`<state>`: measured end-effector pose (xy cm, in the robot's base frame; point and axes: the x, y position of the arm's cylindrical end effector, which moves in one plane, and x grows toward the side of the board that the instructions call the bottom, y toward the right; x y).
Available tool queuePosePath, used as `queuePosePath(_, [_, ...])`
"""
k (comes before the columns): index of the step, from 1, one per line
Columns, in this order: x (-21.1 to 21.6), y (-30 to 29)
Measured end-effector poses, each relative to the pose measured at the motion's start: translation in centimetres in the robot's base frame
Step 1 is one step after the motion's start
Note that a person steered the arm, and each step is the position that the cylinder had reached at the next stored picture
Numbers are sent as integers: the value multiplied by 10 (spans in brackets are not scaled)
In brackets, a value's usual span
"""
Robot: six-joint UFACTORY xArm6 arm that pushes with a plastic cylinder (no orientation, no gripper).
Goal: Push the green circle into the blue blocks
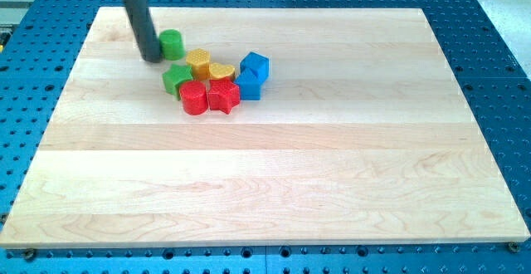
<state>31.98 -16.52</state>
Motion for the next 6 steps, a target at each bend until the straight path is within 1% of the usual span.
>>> queuePosePath(1, [0,-7])
queuePosePath(2, [-2,-54])
queuePosePath(3, [-16,-63])
queuePosePath(4, [-16,-63])
queuePosePath(5, [-15,-31])
queuePosePath(6, [-9,22])
